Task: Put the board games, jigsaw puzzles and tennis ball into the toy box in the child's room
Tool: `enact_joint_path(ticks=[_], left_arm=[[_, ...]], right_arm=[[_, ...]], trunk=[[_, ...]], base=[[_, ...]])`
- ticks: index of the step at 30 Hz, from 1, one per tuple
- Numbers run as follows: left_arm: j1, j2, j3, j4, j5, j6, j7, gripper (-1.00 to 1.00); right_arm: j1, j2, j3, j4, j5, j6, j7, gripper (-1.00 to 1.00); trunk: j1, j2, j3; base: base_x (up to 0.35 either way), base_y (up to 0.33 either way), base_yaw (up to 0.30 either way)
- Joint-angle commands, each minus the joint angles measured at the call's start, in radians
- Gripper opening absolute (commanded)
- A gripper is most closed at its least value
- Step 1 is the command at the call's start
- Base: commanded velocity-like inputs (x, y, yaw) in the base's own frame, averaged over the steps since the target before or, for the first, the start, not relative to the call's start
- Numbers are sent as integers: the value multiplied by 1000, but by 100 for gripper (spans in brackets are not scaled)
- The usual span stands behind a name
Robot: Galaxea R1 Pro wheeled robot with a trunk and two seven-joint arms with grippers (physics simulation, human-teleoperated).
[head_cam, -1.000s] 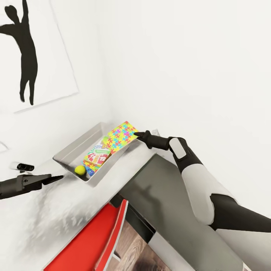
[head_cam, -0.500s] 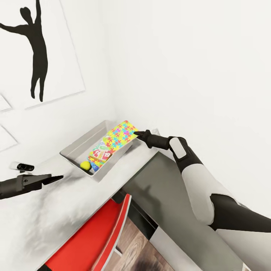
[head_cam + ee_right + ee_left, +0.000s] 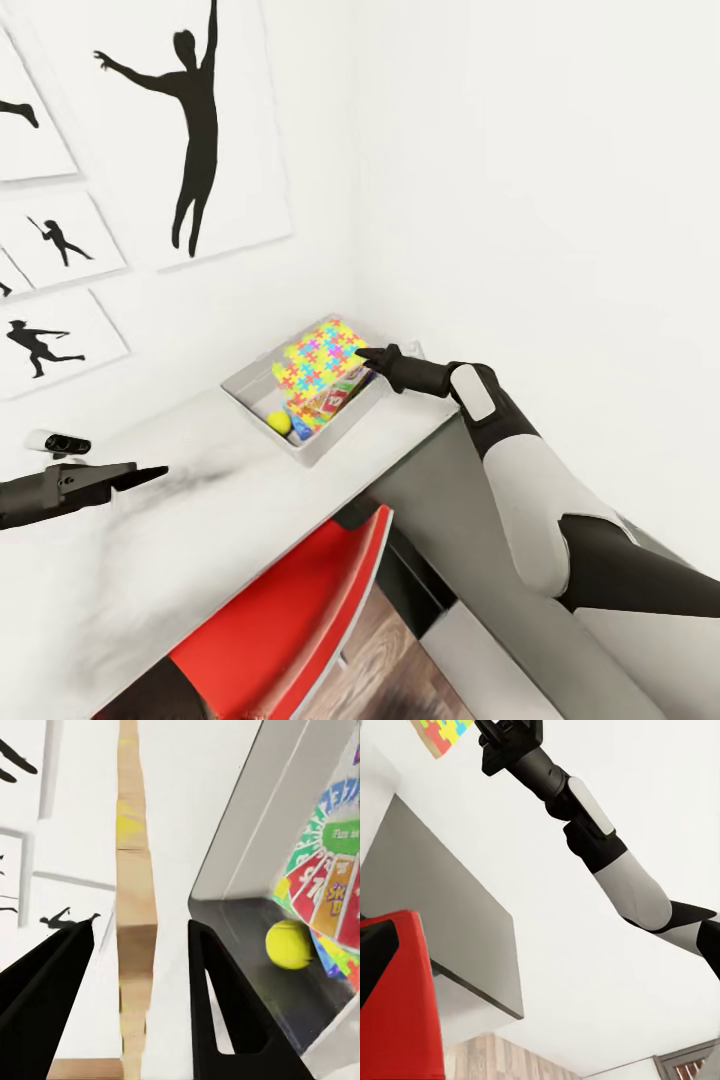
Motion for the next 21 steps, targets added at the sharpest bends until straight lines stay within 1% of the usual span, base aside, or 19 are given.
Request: enact_joint_path(ticks=[1, 6, 8, 14, 21], left_arm=[[-1, 0, -1, 0, 0, 11, -4, 100], [-1, 0, -1, 0, 0, 11, -4, 100], [-1, 0, -1, 0, 0, 11, -4, 100], [-1, 0, -1, 0, 0, 11, -4, 100], [-1, 0, -1, 0, 0, 11, -4, 100]], right_arm=[[-1, 1, -9, 0, 3, 7, 3, -100], [-1, -2, -9, 0, 3, 7, 5, -100], [-1, -4, -9, 0, 3, 7, 7, -100], [-1, -8, -9, -4, 3, 7, 10, -100], [0, -9, -8, -72, 1, 10, 19, -100]], trunk=[[1, -2, -2], [1, -2, -2], [1, -2, -2], [1, -2, -2], [1, -2, -2]], base=[[43, 188, 286], [99, 79, 284], [104, 54, 170], [142, 101, 49], [134, -16, 5]])
